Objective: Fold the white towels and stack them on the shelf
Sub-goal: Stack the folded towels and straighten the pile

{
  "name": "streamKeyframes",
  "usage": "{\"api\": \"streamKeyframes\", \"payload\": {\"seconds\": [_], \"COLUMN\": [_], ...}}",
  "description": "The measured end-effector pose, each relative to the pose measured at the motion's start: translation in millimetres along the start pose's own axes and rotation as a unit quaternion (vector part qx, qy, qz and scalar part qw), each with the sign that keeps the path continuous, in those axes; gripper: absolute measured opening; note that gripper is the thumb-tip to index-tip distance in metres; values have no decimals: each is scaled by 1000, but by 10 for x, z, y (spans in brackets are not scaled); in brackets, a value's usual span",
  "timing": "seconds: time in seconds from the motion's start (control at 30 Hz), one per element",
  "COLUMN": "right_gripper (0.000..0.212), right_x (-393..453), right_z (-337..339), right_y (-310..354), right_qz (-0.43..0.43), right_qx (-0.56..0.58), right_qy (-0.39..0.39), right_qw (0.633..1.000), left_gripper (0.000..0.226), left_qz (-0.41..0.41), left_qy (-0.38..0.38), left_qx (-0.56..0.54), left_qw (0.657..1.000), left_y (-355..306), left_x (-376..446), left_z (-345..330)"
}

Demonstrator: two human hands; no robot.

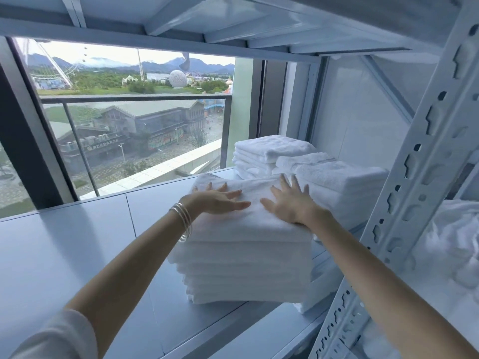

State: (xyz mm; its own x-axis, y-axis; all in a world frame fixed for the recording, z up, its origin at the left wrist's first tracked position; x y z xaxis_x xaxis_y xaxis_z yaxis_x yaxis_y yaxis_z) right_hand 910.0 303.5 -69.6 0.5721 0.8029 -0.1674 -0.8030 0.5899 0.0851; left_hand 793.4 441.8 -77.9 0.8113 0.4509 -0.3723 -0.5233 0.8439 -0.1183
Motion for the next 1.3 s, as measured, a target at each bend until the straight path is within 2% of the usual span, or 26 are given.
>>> {"api": "streamKeyframes", "payload": {"seconds": [0.1,0.17,0.23,0.27,0.33,0.37,0.4,0.47,0.5,0.53,0.63,0.73,0.8,0.83,0.87,0.9,0.93,0.97,1.0,1.03,1.13,1.23,1.3], "right_gripper": [57,50,49,57,86,89,76,25,17,21,43,47,43,37,33,35,41,51,62,72,96,95,86], "right_x": [-203,-256,-368,-484,-697,-769,-863,-980,-1034,-1079,-1251,-1399,-1416,-1371,-1291,-1198,-1108,-1002,-867,-726,-254,-4,49], "right_z": [-167,-217,-253,-285,-492,-655,-786,-968,-1014,-1049,-1148,-1344,-1400,-1312,-1151,-950,-751,-572,-439,-328,-193,-145,-157], "right_y": [75,-143,-420,-512,-610,-615,-555,-405,-329,-271,8,479,598,527,383,223,84,-7,-55,-61,-42,14,-20], "right_qz": [94,97,76,60,50,42,48,72,84,90,126,206,242,240,216,196,186,179,174,170,181,261,284], "right_qx": [50,166,289,336,450,505,521,478,470,468,522,455,409,380,341,296,236,179,125,71,-43,20,45], "right_qy": [11,3,-31,-39,-2,32,53,40,20,5,9,36,66,19,-74,-175,-263,-309,-314,-290,-148,-37,-22], "right_qw": [994,981,954,939,892,861,850,875,878,879,843,866,877,893,912,918,917,917,925,939,971,964,958], "left_gripper": [64,66,73,79,82,83,87,94,99,107,114,112,109,110,113,117,117,115,113,111,116,119,113], "left_qz": [5,29,63,73,54,25,-14,-90,-118,-126,-120,-33,45,52,36,13,-7,-21,-31,-43,-65,-68,-70], "left_qy": [-24,-6,0,-19,-97,-144,-179,-236,-269,-296,-341,-349,-351,-346,-316,-255,-191,-144,-123,-115,-106,-105,-111], "left_qx": [-50,-91,-115,-118,-93,-60,-13,47,78,111,128,60,-30,-115,-255,-410,-535,-616,-652,-669,-704,-722,-723], "left_qw": [998,995,991,990,989,987,984,967,953,940,924,935,935,930,913,876,823,774,748,733,699,680,678], "left_y": [200,344,482,517,410,268,57,-358,-439,-436,-64,478,763,820,835,793,713,639,592,552,482,427,416], "left_x": [214,314,276,183,-163,-385,-657,-1037,-1045,-1014,-850,-814,-837,-869,-910,-955,-1000,-1041,-1057,-1073,-1068,-991,-931], "left_z": [51,22,53,86,45,-66,-222,-600,-774,-858,-781,-692,-741,-791,-862,-959,-1079,-1187,-1266,-1300,-1251,-1157,-1113]}}
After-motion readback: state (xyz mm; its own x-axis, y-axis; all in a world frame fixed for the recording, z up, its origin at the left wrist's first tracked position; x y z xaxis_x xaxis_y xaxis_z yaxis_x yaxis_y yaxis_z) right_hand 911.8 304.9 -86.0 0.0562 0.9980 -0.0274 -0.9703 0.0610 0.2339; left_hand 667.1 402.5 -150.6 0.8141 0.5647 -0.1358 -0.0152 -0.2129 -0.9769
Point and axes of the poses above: each hand's wrist, its own x-axis towards the middle knuckle, its own z-axis out of the back of the hand, y = z × x, the point moved 5 cm from there along x, towards the middle knuckle, and after that the axes turned 7 degrees about y, right-handed, at the moved point
